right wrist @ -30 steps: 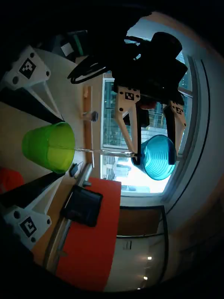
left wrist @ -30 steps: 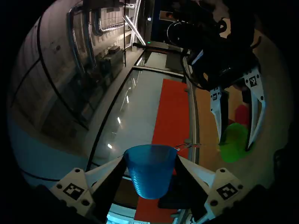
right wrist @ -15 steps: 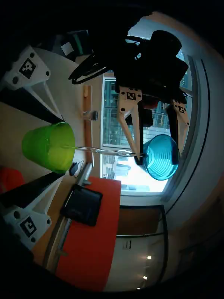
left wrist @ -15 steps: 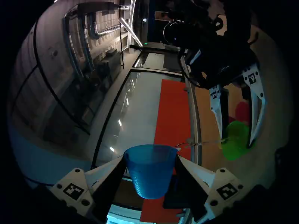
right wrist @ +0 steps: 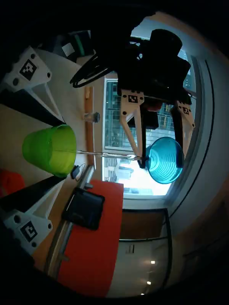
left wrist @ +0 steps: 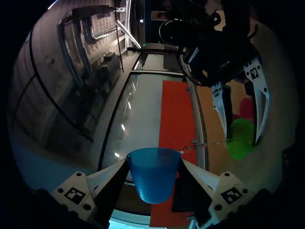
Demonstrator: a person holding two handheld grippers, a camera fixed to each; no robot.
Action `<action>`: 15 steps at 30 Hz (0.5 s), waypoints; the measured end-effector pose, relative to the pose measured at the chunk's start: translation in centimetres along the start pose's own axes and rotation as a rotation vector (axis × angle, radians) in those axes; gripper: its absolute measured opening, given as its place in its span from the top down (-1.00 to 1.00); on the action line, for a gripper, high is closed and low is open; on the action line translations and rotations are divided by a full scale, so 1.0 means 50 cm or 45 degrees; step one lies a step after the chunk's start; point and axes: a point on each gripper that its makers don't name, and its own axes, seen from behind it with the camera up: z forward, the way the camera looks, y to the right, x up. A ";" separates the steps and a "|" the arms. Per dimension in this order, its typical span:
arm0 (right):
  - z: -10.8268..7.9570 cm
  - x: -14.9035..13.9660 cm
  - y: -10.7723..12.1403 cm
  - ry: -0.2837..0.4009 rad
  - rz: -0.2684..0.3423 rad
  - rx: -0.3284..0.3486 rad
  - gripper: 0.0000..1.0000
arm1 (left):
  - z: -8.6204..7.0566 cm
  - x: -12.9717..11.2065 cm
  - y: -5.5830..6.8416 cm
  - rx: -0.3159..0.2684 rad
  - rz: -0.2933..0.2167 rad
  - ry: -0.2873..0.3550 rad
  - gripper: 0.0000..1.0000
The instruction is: Pour water
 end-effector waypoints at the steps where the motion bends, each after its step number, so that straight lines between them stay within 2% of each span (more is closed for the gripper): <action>1: 0.000 0.000 0.000 0.000 -0.001 0.000 -0.85 | 0.000 0.000 -0.001 0.000 0.009 0.000 -0.74; 15: 0.001 0.000 0.000 0.005 -0.001 -0.001 -0.85 | -0.018 0.020 -0.016 0.013 0.128 0.006 -0.73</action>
